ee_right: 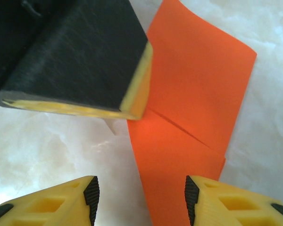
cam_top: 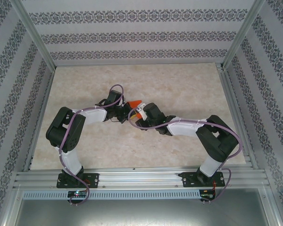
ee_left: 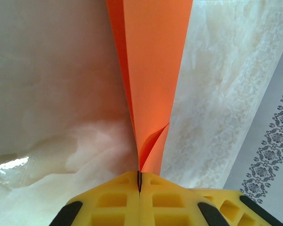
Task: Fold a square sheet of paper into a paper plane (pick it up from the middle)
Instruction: Fold the wing for the fifth time at the center of the table.
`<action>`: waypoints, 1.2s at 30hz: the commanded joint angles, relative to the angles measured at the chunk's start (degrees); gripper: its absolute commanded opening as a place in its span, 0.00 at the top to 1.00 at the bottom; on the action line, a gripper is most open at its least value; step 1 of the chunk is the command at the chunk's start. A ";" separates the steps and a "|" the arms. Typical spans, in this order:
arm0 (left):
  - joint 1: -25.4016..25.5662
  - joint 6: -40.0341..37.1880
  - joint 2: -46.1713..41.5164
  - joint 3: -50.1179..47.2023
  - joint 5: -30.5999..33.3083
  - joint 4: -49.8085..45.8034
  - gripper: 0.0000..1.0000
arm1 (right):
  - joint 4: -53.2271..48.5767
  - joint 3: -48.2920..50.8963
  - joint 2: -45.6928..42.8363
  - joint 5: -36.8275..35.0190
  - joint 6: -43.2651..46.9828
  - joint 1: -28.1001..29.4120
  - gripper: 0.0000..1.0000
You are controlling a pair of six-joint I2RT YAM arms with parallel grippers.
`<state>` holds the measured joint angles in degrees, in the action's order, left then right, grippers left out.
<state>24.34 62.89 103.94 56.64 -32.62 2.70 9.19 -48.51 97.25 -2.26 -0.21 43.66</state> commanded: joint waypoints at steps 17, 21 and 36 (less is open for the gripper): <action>0.38 0.83 -3.21 1.80 -0.51 -2.95 0.90 | 4.86 -0.36 5.98 -1.97 2.82 0.47 0.86; -1.31 -0.56 -4.50 1.90 0.18 -4.86 0.79 | 4.79 -0.17 5.52 1.73 1.10 -0.44 0.94; -5.07 -3.75 -8.77 -4.27 -2.89 3.48 0.58 | 13.81 2.30 4.81 31.48 -17.77 -12.40 1.00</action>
<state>18.79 60.42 94.50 54.26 -32.91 1.08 17.74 -47.09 102.10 19.11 -11.11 33.04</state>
